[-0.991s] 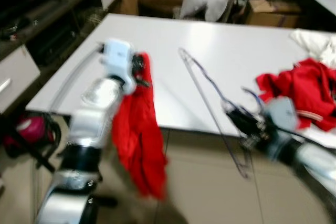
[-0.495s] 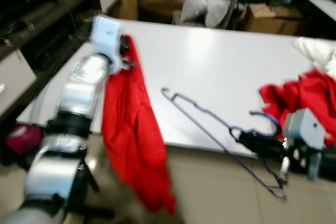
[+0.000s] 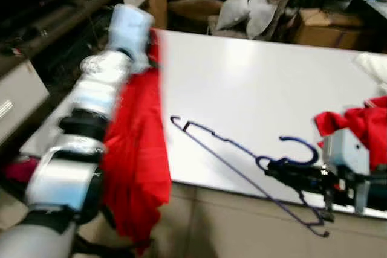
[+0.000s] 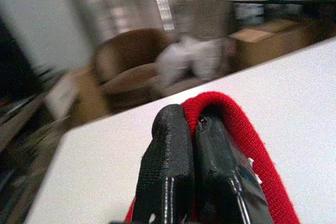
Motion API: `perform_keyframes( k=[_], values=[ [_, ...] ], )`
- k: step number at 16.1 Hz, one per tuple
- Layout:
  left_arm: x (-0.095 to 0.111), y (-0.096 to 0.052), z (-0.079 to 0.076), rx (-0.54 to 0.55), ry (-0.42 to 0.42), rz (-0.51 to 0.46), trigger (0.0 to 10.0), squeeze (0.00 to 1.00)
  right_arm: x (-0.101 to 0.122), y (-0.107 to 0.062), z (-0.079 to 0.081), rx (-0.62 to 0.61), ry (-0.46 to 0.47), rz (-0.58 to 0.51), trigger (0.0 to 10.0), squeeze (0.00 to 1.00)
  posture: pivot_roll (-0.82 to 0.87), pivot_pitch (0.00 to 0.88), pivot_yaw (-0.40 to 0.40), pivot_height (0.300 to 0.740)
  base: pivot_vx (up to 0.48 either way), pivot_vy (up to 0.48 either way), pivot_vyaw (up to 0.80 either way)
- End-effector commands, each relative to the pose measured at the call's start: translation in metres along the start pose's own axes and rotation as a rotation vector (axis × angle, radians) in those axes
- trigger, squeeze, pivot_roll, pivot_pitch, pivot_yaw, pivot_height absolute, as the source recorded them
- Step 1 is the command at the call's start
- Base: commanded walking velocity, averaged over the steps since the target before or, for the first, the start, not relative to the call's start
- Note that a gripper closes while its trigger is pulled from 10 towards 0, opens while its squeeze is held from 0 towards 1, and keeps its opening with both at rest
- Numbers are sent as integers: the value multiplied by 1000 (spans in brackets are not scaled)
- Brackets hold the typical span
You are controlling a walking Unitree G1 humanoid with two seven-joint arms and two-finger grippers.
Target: Hang hanger
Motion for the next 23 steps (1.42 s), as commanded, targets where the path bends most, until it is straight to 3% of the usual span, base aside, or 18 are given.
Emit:
perform_keyframes(
  k=[1,3,6,9,10,11,13,14,15,17,18,19,20,21,23],
  values=[
    [27,0,10,3,32,-84,10000,0,4,5,1,16,-24,-2,10000,0,-58,0,20,740,330,0,0],
    [41,2,-1,-56,-13,-130,10000,0,4,16,-3,25,-41,2,10000,0,-56,0,22,740,311,0,0],
    [58,-10,-30,-235,-58,-184,10000,0,6,39,-35,-105,-51,-24,10000,0,-51,0,23,740,0,0,0],
    [64,-22,-34,-282,-87,-202,10000,0,11,56,-48,-130,-49,-49,10000,0,-51,0,23,740,0,0,0],
    [70,-29,-31,-297,-101,-217,10000,0,17,68,-62,-153,-69,-62,10000,0,-37,0,19,740,0,0,0],
    [82,-38,-30,-323,-140,-258,10000,0,30,82,-87,-202,-101,-83,10000,0,-32,0,14,740,0,0,0],
    [94,-44,-30,-337,-190,-302,10000,0,45,91,-116,-269,-151,-96,10000,0,-26,0,6,740,0,0,0],
    [97,-45,-29,-334,-207,-311,10000,0,50,92,-123,-286,-169,-99,10000,0,-23,0,-1,740,0,0,0],
    [109,-48,-21,-300,-235,-377,10000,0,68,90,-145,-358,-222,-113,10000,0,-18,0,-10,740,0,0,0],
    [134,-50,7,-141,-232,-517,10000,0,128,65,-186,-590,-319,-246,10000,0,-10,0,-28,740,0,0,0],
    [139,-50,13,-110,-247,-540,10000,0,142,57,-192,-642,-340,-291,10000,0,-9,0,-30,740,0,0,0],
    [153,-56,23,-70,-294,-613,10000,0,171,37,-202,-736,-352,-411,10000,0,-5,0,-44,740,0,0,0],
    [156,-56,25,-50,-281,-622,10000,0,185,22,-206,-780,-344,-489,10000,0,-3,0,-46,740,0,0,0],
    [144,-48,17,-33,-228,-567,10000,0,182,21,-204,-784,-378,-492,10000,0,-7,0,-44,740,0,0,0],
    [114,-37,0,-24,-229,-487,10000,0,163,29,-196,-776,-446,-467,10000,0,-16,5,-31,740,0,0,0]
  ],
)
Point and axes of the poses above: a point about 5 cm out from each wrist's last joint towards the gripper, its own y axis pointing out of the wrist towards the gripper, its own x axis along the axis of the wrist's last joint, z = x × y, the point moved 5 cm from there along y, pointing out of the wrist towards the gripper, and after that the axes turned 7 degrees about y, right-handed, at the moved point
